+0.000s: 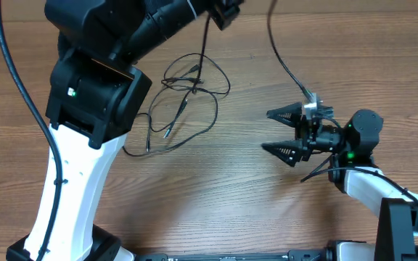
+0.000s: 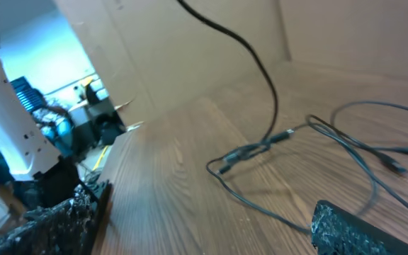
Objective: Untangle cables
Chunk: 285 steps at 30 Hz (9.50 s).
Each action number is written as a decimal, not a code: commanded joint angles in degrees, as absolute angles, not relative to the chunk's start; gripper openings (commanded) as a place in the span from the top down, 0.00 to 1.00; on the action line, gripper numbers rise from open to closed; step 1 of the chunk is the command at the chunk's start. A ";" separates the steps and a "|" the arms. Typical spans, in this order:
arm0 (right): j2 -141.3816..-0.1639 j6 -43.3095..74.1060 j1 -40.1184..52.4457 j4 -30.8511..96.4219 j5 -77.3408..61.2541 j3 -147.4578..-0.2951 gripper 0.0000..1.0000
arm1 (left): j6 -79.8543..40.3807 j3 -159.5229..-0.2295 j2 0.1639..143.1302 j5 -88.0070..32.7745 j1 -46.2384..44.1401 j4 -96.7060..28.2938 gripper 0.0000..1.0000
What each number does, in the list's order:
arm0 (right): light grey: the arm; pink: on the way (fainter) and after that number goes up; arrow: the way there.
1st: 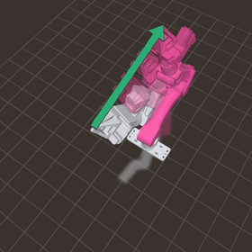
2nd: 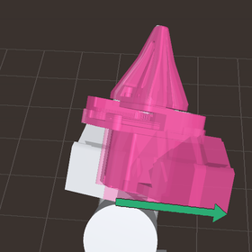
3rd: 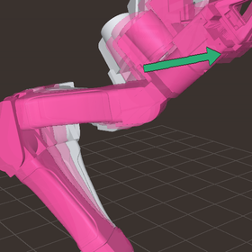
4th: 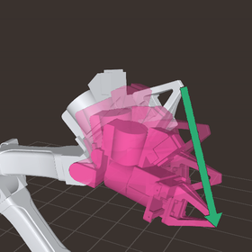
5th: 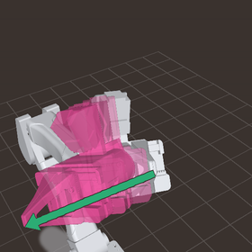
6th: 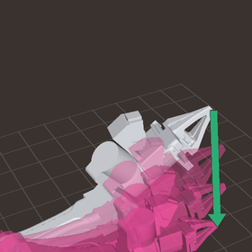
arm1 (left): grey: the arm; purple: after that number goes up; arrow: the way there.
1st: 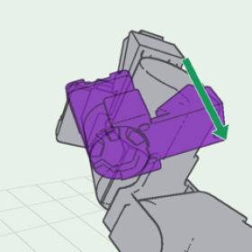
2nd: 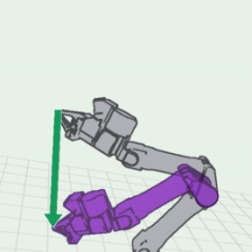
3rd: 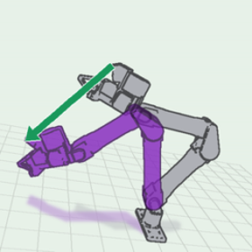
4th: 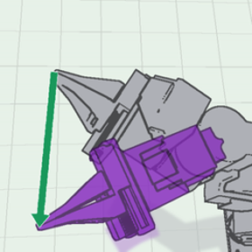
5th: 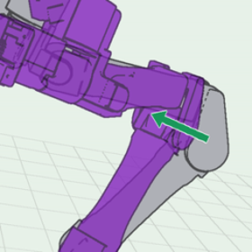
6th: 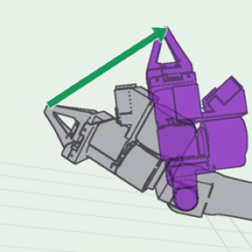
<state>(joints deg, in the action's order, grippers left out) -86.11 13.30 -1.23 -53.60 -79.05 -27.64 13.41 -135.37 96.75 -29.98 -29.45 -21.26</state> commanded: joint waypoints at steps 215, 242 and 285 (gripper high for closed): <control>-84.95 25.02 -11.75 6.31 -41.87 -27.77 0.00 | 6.35 -136.22 116.53 4.43 -26.17 -77.93 0.00; -84.95 34.02 -8.97 14.33 -57.10 -27.77 0.01 | 6.37 -136.22 116.53 4.45 -26.17 -77.95 0.00; -76.58 55.33 7.77 3.70 -35.92 -38.02 0.96 | 6.37 -136.22 116.53 4.45 -26.17 -77.95 0.00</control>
